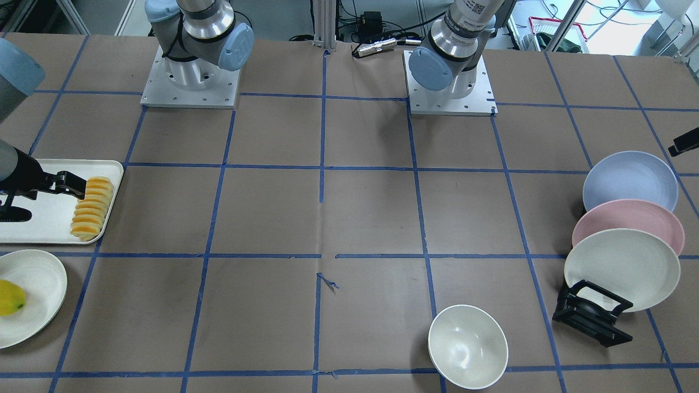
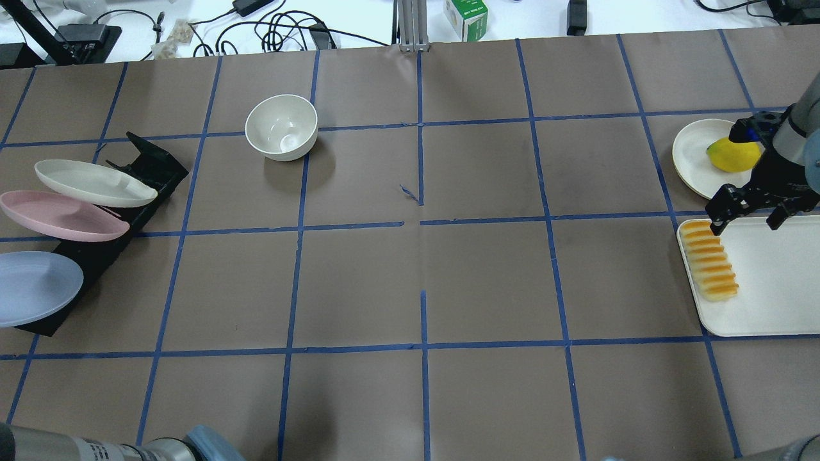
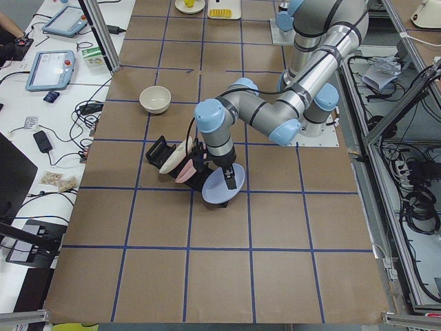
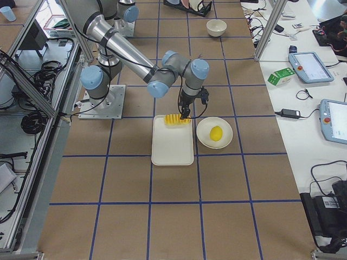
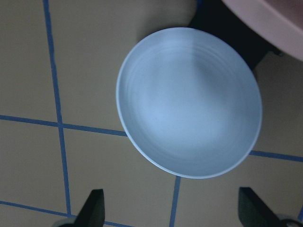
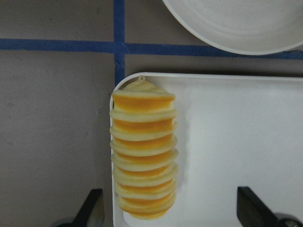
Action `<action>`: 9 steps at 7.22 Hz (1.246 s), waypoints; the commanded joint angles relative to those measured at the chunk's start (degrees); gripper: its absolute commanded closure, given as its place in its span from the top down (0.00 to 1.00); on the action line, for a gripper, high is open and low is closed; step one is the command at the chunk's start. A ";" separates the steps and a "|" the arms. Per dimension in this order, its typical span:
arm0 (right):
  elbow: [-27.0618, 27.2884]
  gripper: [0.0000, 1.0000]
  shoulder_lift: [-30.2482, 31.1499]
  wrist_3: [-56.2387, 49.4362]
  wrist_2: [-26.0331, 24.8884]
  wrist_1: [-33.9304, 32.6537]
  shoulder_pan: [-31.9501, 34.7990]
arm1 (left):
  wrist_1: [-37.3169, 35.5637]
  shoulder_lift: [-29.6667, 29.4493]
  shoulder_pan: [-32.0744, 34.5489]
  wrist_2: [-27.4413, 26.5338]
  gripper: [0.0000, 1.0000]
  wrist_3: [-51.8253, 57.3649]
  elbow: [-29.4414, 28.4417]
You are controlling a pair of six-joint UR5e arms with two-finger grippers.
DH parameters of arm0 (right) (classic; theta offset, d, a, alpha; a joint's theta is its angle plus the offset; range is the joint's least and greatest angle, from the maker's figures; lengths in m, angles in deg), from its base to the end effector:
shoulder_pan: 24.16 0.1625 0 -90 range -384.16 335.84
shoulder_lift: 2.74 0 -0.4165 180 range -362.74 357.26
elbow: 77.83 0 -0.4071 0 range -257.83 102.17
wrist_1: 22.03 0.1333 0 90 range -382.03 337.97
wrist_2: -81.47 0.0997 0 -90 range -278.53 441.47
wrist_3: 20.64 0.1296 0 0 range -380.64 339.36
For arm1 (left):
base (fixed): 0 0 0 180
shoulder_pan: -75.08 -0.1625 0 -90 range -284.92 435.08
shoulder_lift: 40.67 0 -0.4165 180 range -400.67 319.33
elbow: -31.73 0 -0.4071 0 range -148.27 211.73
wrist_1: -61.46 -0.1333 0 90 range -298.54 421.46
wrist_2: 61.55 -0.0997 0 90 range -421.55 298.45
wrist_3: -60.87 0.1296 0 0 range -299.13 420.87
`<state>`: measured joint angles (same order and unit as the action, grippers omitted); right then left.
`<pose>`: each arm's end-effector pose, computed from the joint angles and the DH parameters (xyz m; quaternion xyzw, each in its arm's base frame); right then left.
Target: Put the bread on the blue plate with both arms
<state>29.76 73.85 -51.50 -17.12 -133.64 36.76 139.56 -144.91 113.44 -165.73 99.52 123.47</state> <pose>-0.1546 -0.5125 0.2153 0.0216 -0.9936 -0.1080 0.0239 0.3952 -0.4423 0.3217 -0.1078 0.9859 0.1124 0.0620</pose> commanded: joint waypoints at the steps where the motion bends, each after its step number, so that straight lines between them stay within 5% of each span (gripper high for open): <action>1: -0.19 1.00 -2.58 -0.17 -0.02 -1.67 -0.36 | -1.38 -1.67 -0.92 3.87 1.00 -8.13 1.58; 2: -0.10 1.00 -3.11 -0.16 -0.11 -1.77 -0.45 | -2.25 -1.15 -1.18 5.46 0.88 -12.77 3.42; 3: -0.10 1.00 -3.72 0.18 -0.11 -2.12 -0.45 | -7.91 -1.23 -1.35 7.48 0.88 -21.25 3.96; 6: -0.01 1.00 -5.92 0.45 1.03 -1.94 -0.45 | -8.50 -0.97 -3.01 9.70 1.00 -23.63 8.07; 9: -0.01 1.00 -7.68 0.98 1.03 -1.86 -0.45 | -9.99 -1.31 -4.17 9.96 0.95 -22.48 9.42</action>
<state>29.69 66.63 -50.78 -16.14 -135.62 36.31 129.94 -145.81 109.46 -155.94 77.18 132.63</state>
